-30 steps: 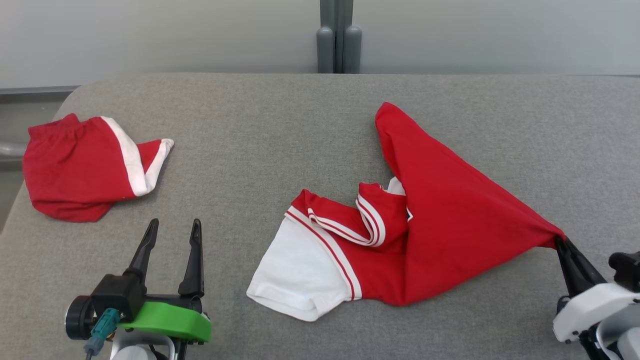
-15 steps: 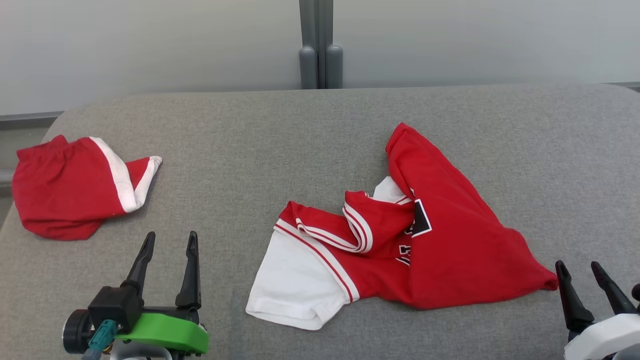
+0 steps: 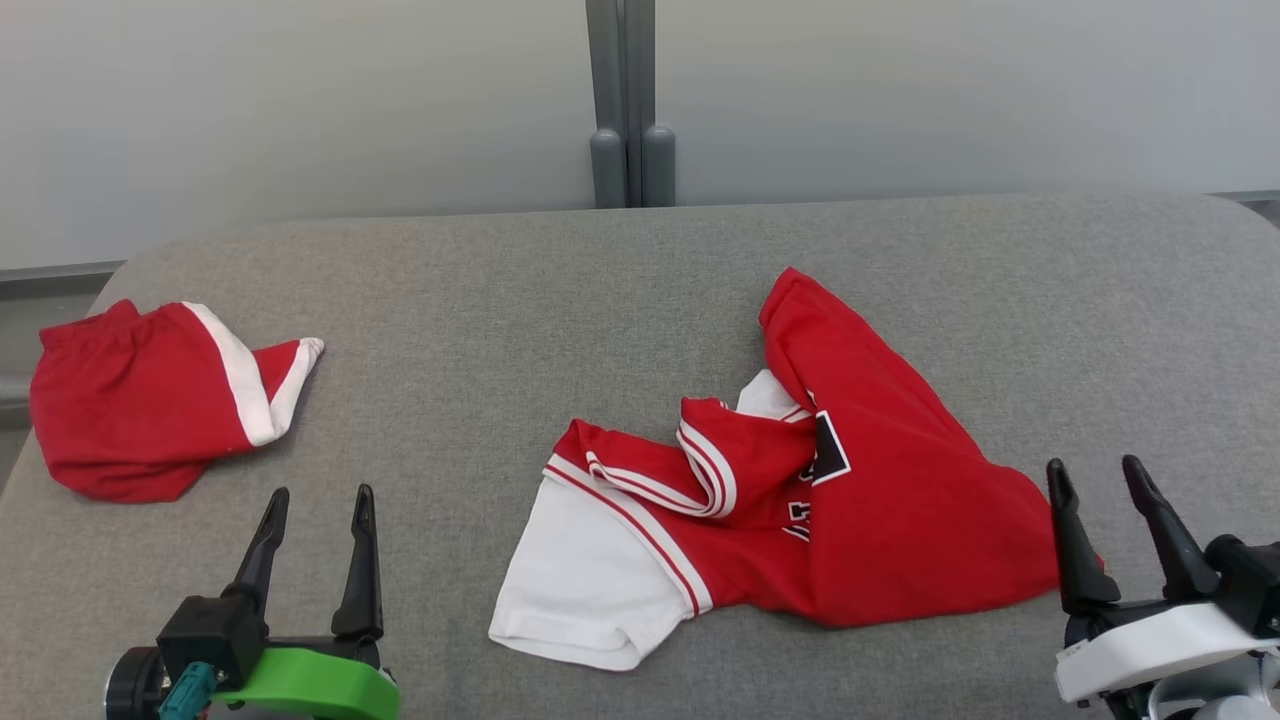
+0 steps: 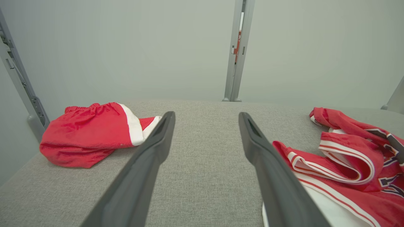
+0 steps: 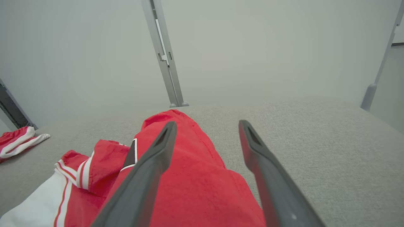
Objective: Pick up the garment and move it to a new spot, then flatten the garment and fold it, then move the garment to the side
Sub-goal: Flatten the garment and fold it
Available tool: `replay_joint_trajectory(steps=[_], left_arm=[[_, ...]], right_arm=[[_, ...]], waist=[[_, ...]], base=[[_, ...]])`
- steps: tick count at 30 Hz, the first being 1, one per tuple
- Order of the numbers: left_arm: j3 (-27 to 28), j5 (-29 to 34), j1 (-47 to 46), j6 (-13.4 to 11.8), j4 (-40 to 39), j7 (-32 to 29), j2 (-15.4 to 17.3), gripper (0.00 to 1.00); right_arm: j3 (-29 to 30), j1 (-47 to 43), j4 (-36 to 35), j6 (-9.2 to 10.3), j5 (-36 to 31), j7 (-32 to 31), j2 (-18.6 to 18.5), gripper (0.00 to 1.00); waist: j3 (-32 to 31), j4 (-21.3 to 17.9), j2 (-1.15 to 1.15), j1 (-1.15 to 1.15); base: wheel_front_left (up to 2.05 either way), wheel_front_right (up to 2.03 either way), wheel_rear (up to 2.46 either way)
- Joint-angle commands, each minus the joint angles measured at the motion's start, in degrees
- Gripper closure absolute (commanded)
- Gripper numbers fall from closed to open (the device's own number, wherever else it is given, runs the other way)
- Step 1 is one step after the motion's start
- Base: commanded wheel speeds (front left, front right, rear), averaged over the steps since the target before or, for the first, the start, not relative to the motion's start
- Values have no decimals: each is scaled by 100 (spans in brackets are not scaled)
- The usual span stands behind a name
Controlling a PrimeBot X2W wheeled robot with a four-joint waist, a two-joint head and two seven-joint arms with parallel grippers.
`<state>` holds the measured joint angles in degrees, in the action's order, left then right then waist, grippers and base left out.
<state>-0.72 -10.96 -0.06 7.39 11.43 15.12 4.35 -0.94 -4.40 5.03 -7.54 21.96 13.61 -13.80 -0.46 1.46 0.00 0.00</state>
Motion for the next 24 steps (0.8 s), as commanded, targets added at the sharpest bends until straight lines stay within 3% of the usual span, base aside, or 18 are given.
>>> replay_joint_trajectory(steps=[1, 11, 24], left_arm=[[22, 43, 83, 16, -22, 4, 35, 0], [84, 57, 139, 16, 14, 4, 18, 0], [89, 53, 292, 16, 34, 4, 133, 0]], right_arm=[[-33, 38, -107, 10, -140, 55, 43, 0], [-11, -262, -585, 10, -686, 152, 375, 0], [161, -613, -774, 10, -874, 165, 633, 0]], waist=[[-25, -8, 0, 0], [-143, 26, 0, 0], [-229, 90, 0, 0]], base=[[0, 0, 0], [0, 0, 0], [0, 0, 0]])
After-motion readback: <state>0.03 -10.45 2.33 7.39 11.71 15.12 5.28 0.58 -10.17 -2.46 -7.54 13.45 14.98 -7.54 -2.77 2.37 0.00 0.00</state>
